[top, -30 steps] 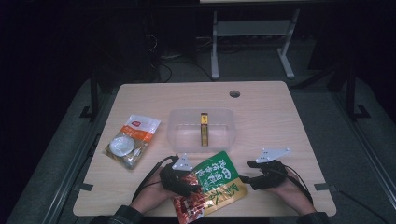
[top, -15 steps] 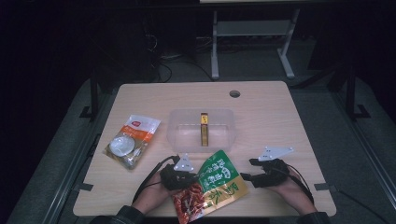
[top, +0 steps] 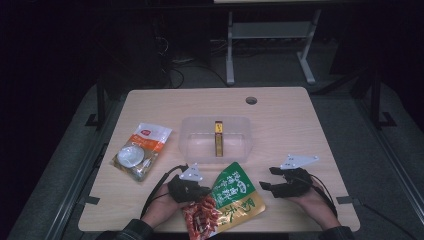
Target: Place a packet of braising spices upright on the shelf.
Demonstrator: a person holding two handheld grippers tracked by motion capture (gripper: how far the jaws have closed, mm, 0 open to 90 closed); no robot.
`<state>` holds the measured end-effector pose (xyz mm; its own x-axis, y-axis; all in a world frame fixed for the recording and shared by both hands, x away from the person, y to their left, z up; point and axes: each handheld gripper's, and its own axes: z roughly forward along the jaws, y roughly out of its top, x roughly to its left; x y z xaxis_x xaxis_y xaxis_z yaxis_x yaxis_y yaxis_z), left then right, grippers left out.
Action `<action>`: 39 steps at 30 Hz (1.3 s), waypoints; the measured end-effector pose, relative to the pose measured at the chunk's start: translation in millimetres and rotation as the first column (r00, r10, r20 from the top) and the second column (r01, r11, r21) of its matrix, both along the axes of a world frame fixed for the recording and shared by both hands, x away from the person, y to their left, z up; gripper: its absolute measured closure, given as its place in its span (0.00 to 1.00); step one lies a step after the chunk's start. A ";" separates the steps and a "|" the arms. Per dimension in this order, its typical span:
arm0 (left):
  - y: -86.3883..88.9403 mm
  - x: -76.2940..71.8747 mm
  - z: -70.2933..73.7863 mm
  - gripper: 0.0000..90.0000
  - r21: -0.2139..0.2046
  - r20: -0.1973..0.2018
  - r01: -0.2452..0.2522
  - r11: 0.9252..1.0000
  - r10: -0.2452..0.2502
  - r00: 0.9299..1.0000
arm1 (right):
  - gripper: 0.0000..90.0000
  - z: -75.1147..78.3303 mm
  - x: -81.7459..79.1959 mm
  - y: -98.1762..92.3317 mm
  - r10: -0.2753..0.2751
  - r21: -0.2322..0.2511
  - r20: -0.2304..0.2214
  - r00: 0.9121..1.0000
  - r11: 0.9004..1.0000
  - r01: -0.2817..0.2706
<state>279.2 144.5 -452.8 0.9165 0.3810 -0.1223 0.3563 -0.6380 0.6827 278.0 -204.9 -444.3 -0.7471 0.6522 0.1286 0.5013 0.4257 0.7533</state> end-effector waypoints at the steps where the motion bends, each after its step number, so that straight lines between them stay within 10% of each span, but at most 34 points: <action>1: 1.3 -0.2 1.7 1.00 -0.008 0.001 0.002 1.000 -0.002 1.000 | 0.36 0.7 0.0 -0.3 -0.008 0.008 0.000 1.000 1.000 0.008; 14: 27.7 0.0 30.3 1.00 -0.156 0.036 -0.050 0.987 0.056 0.998 | 0.36 1.5 1.0 -3.2 -0.014 0.037 -0.022 1.000 0.999 0.015; 29: 73.0 2.3 60.3 1.00 -0.329 0.092 -0.158 0.931 0.198 0.976 | 0.35 1.7 -1.0 4.5 0.046 0.082 -0.036 0.998 0.996 -0.043; 33: 80.3 2.3 63.0 1.00 -0.364 0.091 -0.176 0.915 0.222 0.971 | 0.32 7.8 -7.0 17.8 0.111 0.135 -0.025 0.993 0.985 -0.107; 39: 85.5 2.6 65.9 1.00 -0.371 0.094 -0.176 0.912 0.226 0.970 | 0.30 13.7 -13.2 53.9 0.215 0.168 -0.009 0.976 0.963 -0.211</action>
<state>281.8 230.1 -386.9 0.8423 0.5123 -0.1679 0.3420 -0.2671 0.9009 264.8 -151.0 -430.6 -0.8613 0.4461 0.2433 0.4337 0.3956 0.8096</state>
